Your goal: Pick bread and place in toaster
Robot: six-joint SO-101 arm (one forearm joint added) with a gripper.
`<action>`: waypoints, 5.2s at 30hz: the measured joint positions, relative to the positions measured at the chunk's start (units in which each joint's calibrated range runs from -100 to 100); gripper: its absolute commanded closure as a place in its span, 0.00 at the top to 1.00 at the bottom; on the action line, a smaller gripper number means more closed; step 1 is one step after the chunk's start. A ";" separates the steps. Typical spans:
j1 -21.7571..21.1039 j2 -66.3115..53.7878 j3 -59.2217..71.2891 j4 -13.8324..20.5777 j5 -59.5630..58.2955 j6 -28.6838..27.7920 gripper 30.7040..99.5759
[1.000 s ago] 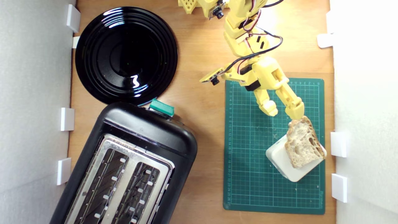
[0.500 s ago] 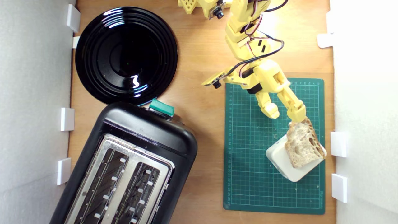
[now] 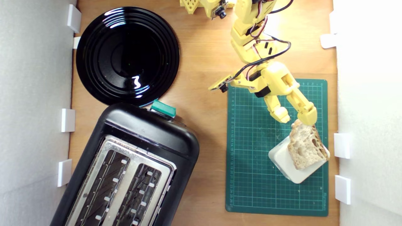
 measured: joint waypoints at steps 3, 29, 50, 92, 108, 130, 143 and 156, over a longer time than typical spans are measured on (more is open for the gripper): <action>0.00 1.60 -1.11 -0.36 0.00 0.05 0.97; 0.00 2.52 -5.36 -0.36 0.00 0.05 0.97; 0.00 7.06 -11.00 -0.27 0.00 0.05 0.97; -0.55 7.06 -11.56 -0.27 0.00 0.05 0.42; -0.82 5.71 -11.56 -2.84 1.36 0.05 0.43; 6.04 -49.73 -11.37 -5.51 53.39 5.38 0.43; 16.38 -61.74 -11.19 -5.95 58.56 18.63 0.42; 28.47 -68.46 -11.19 -5.33 58.56 21.01 0.42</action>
